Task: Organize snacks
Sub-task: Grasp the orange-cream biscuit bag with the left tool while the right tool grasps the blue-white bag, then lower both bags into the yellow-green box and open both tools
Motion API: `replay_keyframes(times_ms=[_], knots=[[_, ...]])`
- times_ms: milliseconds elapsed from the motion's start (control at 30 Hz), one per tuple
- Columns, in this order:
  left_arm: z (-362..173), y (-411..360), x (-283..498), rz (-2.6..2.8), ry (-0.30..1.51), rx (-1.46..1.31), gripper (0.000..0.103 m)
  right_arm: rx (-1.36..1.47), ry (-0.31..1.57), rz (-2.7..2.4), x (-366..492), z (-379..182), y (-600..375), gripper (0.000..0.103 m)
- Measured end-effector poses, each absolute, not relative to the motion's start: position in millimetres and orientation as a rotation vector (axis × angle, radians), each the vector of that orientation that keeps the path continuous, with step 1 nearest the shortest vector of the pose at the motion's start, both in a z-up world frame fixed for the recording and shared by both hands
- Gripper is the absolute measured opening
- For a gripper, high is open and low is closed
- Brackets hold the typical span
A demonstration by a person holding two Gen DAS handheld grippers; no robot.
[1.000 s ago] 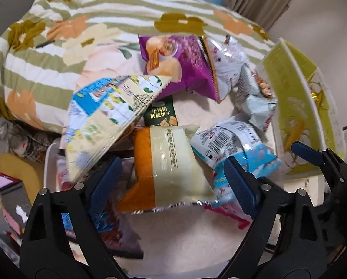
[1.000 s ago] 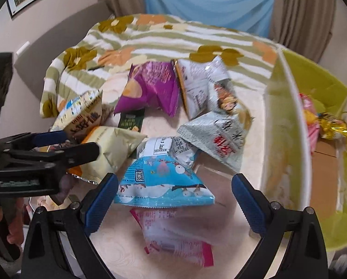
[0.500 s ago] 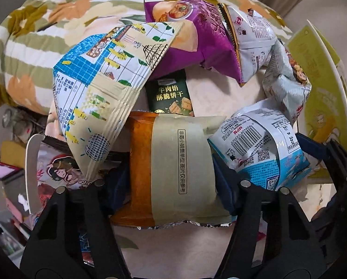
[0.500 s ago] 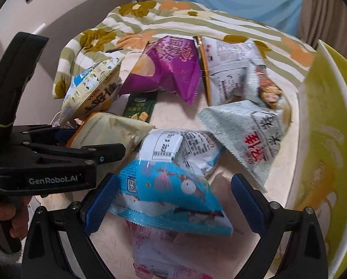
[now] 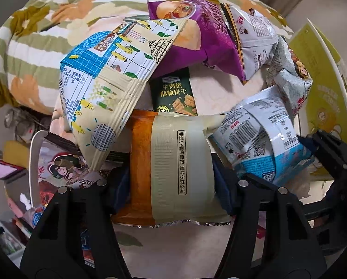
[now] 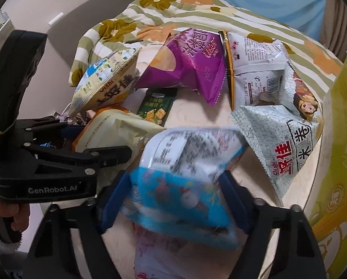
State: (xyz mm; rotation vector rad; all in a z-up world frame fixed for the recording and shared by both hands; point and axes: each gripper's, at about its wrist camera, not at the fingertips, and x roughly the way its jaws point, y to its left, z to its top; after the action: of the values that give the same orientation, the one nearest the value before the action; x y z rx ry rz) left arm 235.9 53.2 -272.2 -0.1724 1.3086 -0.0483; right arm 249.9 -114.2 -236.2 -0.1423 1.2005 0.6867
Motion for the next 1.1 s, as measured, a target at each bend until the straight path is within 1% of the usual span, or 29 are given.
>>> replay_keyframes(times_ms=[67,133,600,733,1000,1100], knots=[[-270.0,54.8,235.8,-0.055,1.304,-0.177,0.058,-0.156,1.192,0.690,247.0,-234.9,-113.2,0.063],[-266.2,53.4,234.7,-0.065,1.295,-0.173,0.058,-0.167,1.184,0.689,243.0,-233.2,-112.3,0.062],[-223.9,50.9,205.1,-0.114,1.222,-0.159,0.058,-0.160,1.119,0.650,212.6,-203.9,-115.5,0.057],[-209.3,54.7,193.0,-0.128,1.192,-0.154,0.058,-0.150,1.093,0.625,201.6,-192.5,-116.0,0.053],[-186.3,54.1,173.2,-0.166,1.143,-0.151,0.058,-0.130,1.042,0.556,180.9,-168.9,-123.9,0.052],[-169.2,53.9,167.2,-0.184,1.107,-0.144,0.058,-0.105,1.014,0.527,173.1,-154.7,-132.2,0.052]])
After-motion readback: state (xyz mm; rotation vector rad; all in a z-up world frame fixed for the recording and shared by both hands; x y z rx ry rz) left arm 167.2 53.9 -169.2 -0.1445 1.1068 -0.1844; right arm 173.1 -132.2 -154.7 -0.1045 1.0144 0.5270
